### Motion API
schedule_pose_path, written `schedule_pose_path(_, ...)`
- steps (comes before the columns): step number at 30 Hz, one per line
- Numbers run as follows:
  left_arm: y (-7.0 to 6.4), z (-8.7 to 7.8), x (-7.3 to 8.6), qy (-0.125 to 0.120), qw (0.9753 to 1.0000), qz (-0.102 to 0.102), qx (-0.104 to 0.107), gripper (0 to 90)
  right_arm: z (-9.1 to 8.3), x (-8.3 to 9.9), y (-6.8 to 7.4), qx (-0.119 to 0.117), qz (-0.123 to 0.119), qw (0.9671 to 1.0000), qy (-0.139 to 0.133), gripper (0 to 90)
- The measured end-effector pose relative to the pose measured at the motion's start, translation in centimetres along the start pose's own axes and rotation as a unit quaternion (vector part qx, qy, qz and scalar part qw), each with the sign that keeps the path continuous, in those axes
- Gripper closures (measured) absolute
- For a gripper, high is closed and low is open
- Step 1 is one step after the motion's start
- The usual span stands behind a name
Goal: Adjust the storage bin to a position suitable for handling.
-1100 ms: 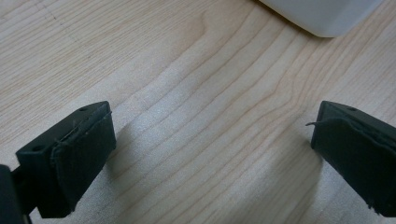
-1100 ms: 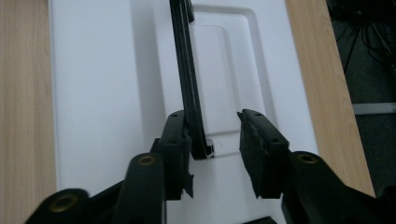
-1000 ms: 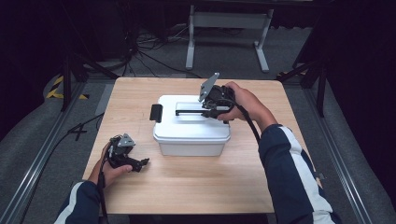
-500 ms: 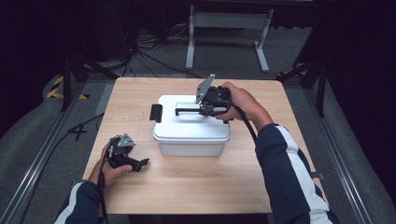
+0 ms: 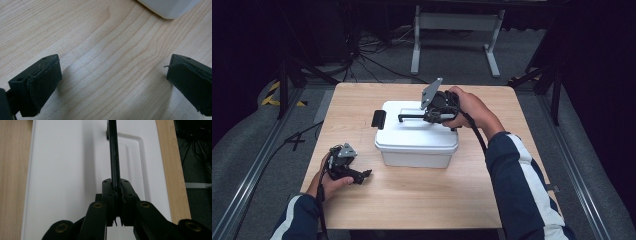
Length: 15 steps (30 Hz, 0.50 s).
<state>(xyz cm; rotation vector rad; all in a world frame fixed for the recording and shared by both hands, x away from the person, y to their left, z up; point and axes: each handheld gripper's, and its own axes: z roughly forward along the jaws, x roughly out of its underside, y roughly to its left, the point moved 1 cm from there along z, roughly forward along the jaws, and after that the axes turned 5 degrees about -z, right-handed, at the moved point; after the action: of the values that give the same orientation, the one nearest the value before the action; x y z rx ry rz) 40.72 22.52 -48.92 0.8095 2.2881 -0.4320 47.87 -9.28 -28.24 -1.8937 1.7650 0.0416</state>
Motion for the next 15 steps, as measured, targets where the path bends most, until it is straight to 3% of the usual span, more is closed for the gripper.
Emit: schedule_pose_path(15, 0.0, 0.0, 0.0, 0.000, 1.0000, 0.000, 0.000, 0.2, -1.5, 0.3, 0.1, 0.012, -0.008, 0.9994, -0.031, 84.6)
